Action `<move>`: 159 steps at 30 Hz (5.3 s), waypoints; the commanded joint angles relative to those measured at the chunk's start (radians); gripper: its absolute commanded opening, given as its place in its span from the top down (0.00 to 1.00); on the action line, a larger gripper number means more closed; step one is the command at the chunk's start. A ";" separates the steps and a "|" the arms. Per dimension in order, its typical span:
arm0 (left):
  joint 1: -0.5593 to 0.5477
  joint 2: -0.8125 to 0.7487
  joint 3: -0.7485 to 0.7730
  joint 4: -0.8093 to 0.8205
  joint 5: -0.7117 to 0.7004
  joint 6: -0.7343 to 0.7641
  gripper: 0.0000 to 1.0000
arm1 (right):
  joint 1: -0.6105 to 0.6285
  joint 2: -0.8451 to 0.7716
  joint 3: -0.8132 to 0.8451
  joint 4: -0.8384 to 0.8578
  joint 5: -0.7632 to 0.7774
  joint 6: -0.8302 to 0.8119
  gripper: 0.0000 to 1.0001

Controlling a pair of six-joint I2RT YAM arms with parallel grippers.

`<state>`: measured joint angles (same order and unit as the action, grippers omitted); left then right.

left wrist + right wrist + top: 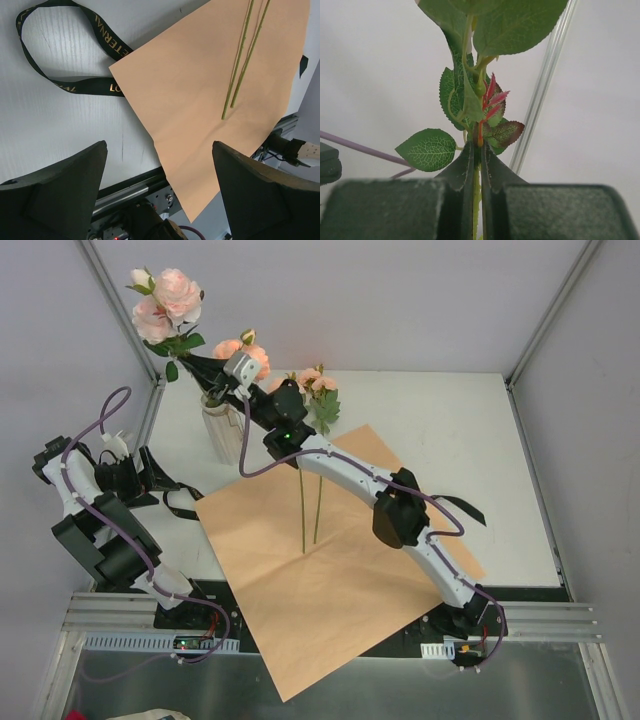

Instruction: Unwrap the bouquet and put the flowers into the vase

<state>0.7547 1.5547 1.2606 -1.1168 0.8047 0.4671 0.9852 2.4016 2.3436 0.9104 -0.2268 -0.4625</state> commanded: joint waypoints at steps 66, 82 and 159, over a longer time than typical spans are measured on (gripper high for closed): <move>0.009 -0.110 0.002 -0.084 0.067 0.067 0.08 | -0.335 -0.044 -0.214 -1.503 0.417 0.550 0.40; 0.009 -0.122 -0.004 -0.084 0.042 0.079 0.07 | -0.330 0.077 -0.144 -1.518 0.402 0.627 0.53; 0.008 -0.045 0.062 -0.143 0.042 0.145 0.08 | -0.022 -0.167 -0.064 0.093 0.104 0.028 0.99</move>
<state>0.7547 1.4906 1.2865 -1.2217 0.8333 0.5724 0.9813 2.2101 2.2086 0.9794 -0.1276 -0.4419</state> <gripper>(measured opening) 0.922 0.033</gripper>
